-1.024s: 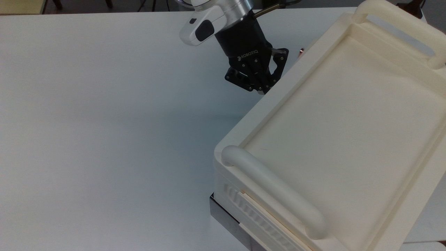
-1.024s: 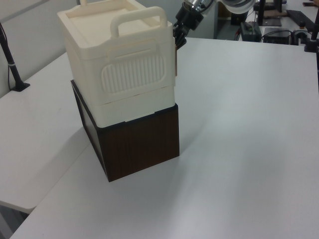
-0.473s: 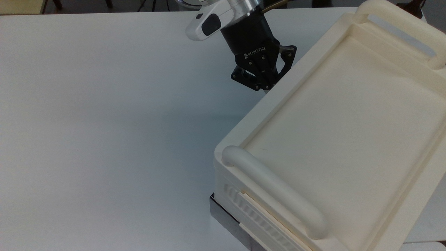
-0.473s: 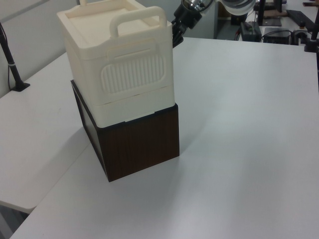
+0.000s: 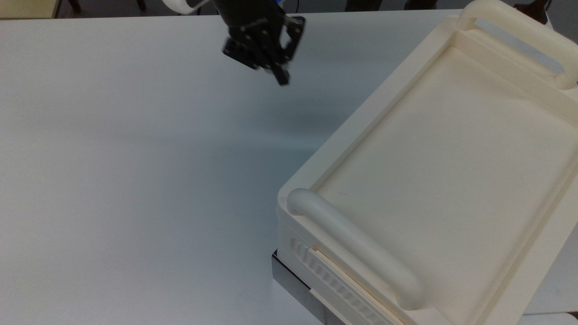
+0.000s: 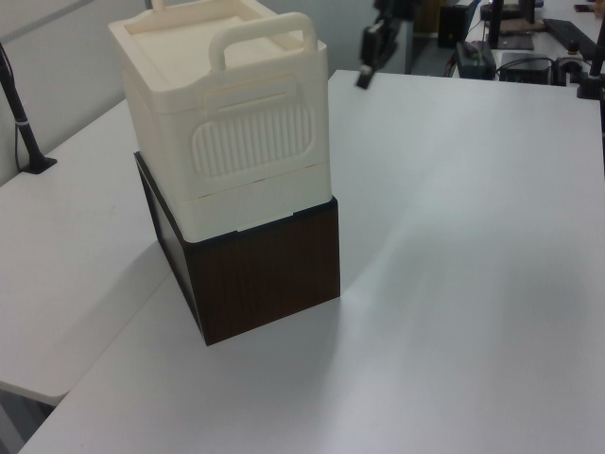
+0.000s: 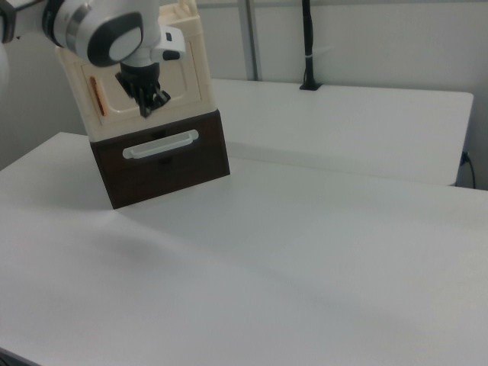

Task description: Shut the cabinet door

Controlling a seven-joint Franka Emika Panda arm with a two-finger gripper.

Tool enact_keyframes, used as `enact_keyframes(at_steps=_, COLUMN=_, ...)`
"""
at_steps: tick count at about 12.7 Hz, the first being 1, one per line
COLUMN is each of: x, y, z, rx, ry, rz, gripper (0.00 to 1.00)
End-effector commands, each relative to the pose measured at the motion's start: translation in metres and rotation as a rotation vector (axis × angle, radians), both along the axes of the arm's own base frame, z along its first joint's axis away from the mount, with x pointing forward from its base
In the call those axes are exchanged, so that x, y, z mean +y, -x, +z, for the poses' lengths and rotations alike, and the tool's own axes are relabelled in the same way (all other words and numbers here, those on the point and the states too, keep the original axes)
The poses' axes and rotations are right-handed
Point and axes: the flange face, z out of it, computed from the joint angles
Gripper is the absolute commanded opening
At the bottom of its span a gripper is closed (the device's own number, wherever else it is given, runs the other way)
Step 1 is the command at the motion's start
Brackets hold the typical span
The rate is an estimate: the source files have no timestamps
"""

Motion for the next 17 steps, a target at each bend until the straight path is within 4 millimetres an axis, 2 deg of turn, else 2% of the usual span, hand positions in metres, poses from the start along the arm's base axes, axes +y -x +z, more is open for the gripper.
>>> enact_keyframes(at_steps=1, x=-0.033, y=0.063, z=0.027, rx=0.162, ry=0.222, rz=0.065, gripper=0.48)
enact_keyframes(at_steps=2, x=-0.045, y=0.077, z=0.035, rx=0.192, ry=0.276, rz=0.061, gripper=0.81)
enact_keyframes(at_steps=3, x=-0.050, y=0.084, z=0.041, rx=0.201, ry=0.294, rz=0.054, gripper=1.00)
enact_keyframes(at_steps=4, x=-0.063, y=0.092, z=0.049, rx=0.209, ry=0.304, rz=0.038, gripper=1.00)
enact_keyframes(at_steps=6, x=-0.073, y=0.099, z=0.057, rx=0.203, ry=0.331, rz=0.022, gripper=1.00)
enact_keyframes(at_steps=7, x=-0.084, y=0.101, z=0.061, rx=0.198, ry=0.343, rz=0.003, gripper=1.00)
enact_keyframes(at_steps=11, x=-0.104, y=0.093, z=0.060, rx=0.153, ry=0.350, rz=-0.044, gripper=1.00)
enact_keyframes(at_steps=17, x=-0.105, y=0.093, z=0.059, rx=0.155, ry=0.350, rz=-0.047, gripper=1.00)
